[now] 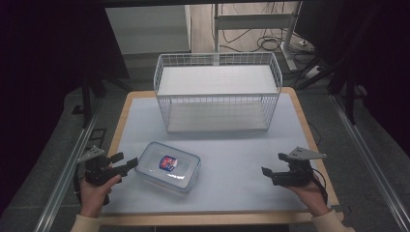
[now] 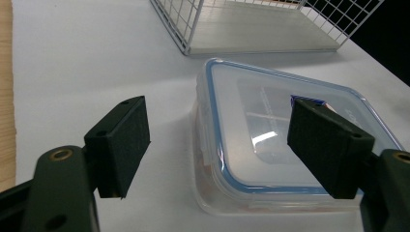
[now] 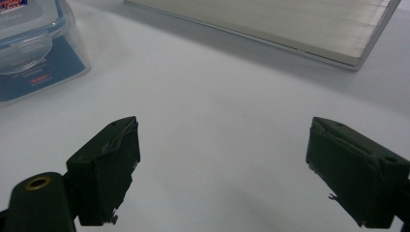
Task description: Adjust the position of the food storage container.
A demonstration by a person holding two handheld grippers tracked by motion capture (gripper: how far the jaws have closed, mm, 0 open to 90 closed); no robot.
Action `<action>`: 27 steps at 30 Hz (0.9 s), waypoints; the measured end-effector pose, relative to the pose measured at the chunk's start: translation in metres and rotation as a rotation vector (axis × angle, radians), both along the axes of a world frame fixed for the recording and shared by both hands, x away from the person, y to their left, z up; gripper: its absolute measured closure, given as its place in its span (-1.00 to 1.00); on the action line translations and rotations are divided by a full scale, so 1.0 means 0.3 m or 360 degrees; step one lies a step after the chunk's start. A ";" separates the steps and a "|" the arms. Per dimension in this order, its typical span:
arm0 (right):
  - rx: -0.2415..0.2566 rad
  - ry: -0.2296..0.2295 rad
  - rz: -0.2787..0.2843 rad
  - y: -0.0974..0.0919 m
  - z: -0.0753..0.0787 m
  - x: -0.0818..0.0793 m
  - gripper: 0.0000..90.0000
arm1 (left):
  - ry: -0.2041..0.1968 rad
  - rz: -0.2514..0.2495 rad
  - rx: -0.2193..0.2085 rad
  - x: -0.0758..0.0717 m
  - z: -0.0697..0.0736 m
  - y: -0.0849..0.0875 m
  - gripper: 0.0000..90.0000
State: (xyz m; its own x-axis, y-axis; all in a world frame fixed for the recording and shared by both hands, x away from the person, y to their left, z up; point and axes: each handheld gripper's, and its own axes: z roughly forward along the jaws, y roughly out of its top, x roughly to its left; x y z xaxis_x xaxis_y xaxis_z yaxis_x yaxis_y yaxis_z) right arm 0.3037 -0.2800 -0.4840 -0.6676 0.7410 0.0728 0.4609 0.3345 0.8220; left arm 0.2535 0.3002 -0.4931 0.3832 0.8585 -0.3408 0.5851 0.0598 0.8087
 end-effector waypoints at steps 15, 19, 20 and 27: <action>-0.0017 0.0046 0.0024 0.006 -0.017 -0.006 -0.71 | -0.0021 -0.0087 0.0023 -0.040 0.055 -0.033 0.06; -0.0022 0.0047 0.0031 0.009 -0.017 -0.009 -0.71 | -0.0053 -0.0146 0.0036 -0.076 0.083 -0.052 0.26; -0.0025 0.0047 0.0034 0.010 -0.018 -0.010 -0.71 | -0.0049 -0.0167 0.0033 -0.085 0.084 -0.057 0.36; -0.0049 0.0051 0.0039 0.012 -0.023 -0.013 -0.71 | -0.0028 -0.0297 0.0003 -0.113 0.089 -0.096 0.90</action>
